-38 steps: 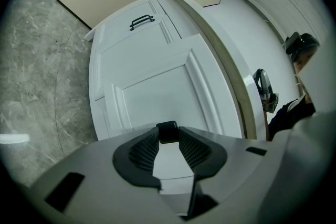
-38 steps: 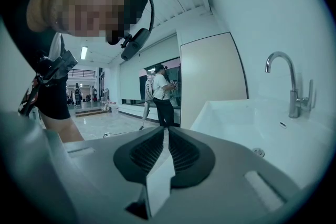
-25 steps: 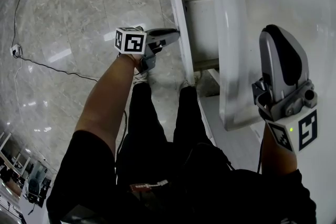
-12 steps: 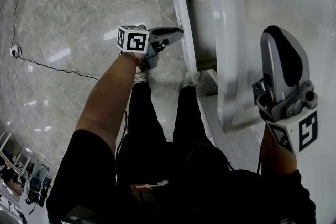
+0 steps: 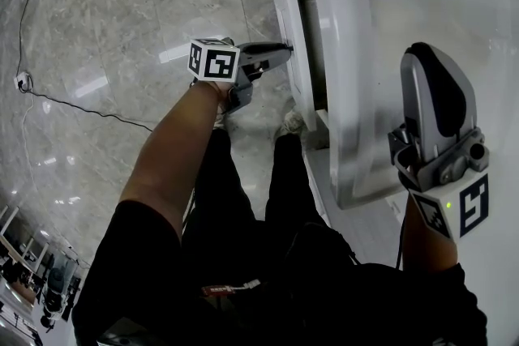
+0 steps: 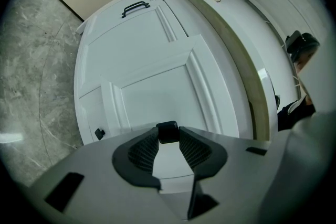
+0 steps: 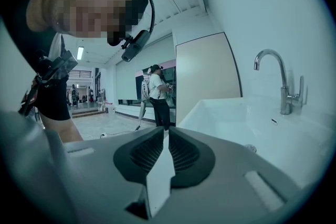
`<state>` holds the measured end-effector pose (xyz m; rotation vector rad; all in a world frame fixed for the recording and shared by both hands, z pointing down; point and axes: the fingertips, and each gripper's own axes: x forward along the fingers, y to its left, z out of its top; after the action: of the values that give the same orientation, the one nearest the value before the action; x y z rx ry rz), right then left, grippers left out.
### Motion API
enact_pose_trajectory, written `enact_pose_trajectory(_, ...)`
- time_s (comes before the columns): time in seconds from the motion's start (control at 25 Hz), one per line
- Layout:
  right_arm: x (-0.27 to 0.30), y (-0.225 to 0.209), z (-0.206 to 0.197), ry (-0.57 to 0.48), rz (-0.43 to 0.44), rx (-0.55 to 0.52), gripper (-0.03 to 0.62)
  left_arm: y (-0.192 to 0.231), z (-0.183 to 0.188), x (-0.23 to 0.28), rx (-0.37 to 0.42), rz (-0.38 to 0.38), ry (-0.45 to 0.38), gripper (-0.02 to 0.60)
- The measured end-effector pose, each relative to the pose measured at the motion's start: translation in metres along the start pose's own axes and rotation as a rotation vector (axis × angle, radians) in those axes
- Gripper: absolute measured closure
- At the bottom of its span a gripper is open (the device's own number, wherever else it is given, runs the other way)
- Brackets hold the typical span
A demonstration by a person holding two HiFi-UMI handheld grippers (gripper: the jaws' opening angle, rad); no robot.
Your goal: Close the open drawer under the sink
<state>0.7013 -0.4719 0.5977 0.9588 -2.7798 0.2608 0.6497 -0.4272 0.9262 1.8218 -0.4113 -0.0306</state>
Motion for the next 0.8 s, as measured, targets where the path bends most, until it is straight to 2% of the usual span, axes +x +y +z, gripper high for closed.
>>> enact_pose_trajectory(0.8, -0.008, -0.011, -0.003, -0.011, 0.000, 0.001, 0.588, -0.003, 0.001, 0.025, -0.004, 0.000, 0.017, 0.462)
